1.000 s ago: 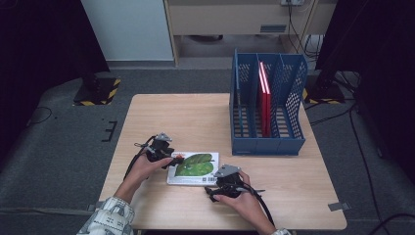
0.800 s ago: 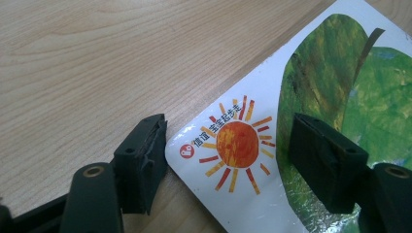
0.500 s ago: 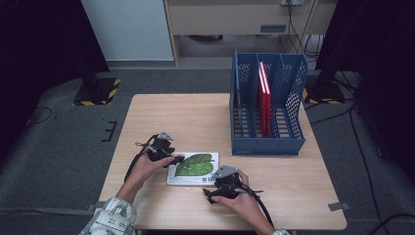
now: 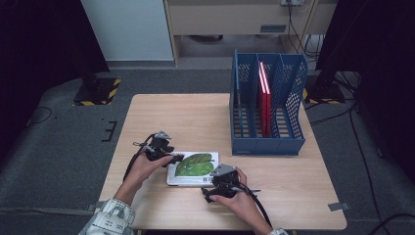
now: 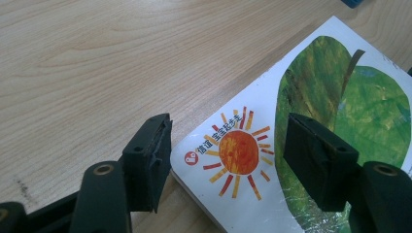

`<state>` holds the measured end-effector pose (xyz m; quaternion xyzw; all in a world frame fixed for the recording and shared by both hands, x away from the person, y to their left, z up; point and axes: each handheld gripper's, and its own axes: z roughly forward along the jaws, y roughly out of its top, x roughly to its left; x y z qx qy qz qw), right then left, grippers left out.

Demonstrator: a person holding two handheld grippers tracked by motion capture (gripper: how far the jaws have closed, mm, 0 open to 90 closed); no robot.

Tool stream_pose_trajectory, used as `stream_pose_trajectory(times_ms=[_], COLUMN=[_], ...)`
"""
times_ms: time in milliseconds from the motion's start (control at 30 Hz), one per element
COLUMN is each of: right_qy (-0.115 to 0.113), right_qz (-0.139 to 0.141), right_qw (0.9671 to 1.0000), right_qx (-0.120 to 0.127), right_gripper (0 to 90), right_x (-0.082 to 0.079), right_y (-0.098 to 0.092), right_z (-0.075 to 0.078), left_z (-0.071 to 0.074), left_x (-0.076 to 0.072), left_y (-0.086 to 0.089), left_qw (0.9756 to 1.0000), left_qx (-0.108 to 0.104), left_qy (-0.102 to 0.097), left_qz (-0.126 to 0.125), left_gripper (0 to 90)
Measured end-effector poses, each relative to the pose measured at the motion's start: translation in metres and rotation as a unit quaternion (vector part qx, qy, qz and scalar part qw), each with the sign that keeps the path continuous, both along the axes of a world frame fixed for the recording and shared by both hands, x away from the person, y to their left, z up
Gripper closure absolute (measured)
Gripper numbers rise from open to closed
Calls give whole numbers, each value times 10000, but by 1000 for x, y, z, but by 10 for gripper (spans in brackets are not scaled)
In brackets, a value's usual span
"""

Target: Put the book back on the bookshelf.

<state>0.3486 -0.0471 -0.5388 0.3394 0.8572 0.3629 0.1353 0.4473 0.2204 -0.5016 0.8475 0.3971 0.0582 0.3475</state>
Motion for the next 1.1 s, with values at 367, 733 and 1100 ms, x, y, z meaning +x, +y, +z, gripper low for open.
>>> stream_pose_trajectory(times_ms=[367, 733, 1100], right_qy=[-7, -10, -225], right_qz=[-167, -220, -315], right_qw=[9999, 9997, 9992], right_qx=[-23, -53, 19], right_gripper=[27, 17, 8], right_x=[4, 6, 5], right_y=[4, 6, 11], right_z=[0, 0, 2], left_z=[5, 21, 27], left_x=[0, -1, -1], left_y=[-3, -4, -7], left_qw=[10000, 9999, 9998], left_qx=[17, -67, -99], left_qy=[4, -144, -173], left_qz=[12, -10, -53], left_gripper=[344, 347, 328])
